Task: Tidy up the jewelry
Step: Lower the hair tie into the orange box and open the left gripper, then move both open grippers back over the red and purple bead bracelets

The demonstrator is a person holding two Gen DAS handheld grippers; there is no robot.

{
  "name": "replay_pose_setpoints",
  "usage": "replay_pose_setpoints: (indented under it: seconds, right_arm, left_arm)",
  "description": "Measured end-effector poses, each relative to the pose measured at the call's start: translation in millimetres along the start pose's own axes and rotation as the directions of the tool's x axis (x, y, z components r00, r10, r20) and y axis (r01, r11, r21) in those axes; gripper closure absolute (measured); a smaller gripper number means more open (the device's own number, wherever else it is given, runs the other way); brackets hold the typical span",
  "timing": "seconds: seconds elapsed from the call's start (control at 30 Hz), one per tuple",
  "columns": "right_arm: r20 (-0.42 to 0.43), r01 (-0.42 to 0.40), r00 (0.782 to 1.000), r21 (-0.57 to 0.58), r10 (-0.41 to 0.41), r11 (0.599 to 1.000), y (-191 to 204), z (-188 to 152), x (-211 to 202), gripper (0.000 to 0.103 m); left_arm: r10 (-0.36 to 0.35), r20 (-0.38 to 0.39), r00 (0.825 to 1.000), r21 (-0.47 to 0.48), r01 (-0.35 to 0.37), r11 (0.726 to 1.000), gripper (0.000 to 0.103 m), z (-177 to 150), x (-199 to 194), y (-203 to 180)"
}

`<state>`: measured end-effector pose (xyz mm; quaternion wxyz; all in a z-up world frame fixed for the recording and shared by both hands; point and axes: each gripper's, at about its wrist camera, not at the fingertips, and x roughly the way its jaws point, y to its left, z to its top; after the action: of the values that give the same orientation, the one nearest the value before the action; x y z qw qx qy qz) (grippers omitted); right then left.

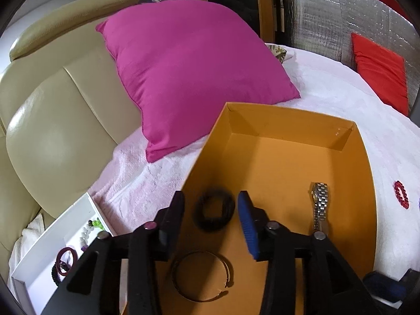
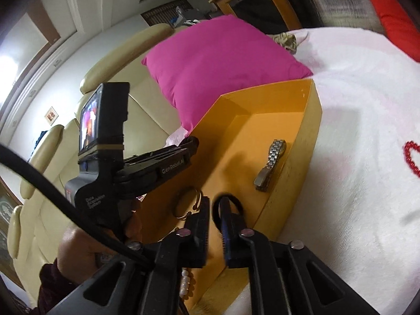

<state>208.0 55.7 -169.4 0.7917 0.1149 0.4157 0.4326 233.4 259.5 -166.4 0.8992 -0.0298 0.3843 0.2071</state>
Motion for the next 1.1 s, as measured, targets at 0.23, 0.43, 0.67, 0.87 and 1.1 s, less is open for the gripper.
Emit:
replay_pose_setpoints:
  seconds: [0.23,0.43,0.67,0.87,1.1]
  right_arm:
    - [0.138,-0.023,0.990,0.029,0.019,0.999,-15,10,-51,0.061]
    - [0.218,0.106,0.968,0.102,-0.126,0.989,-57,14,-113,0.061]
    - [0.237,0.256,0.917,0.270,-0.321,0.928,-123,6,-189,0.061]
    - [0.166,0.335,0.891,0.390,-0.423,0.858,-170,-8,-231,0.061]
    - [0.174,0.351,0.875,0.412,-0.451,0.841,-182,-16,-264,0.061]
  left_arm:
    - [0.020,0.084,0.996,0.018,-0.021,1.000,0.057,6,-19,-18]
    - [-0.034,0.169,0.985,0.113,0.015,0.993,0.041,8,-49,-71]
    - [-0.140,0.199,0.970,0.243,0.090,0.966,0.035,2,-82,-153]
    - [-0.199,0.191,0.961,0.340,0.125,0.932,0.035,-10,-102,-212]
    - [-0.247,0.188,0.951,0.411,0.152,0.899,0.035,-26,-119,-261]
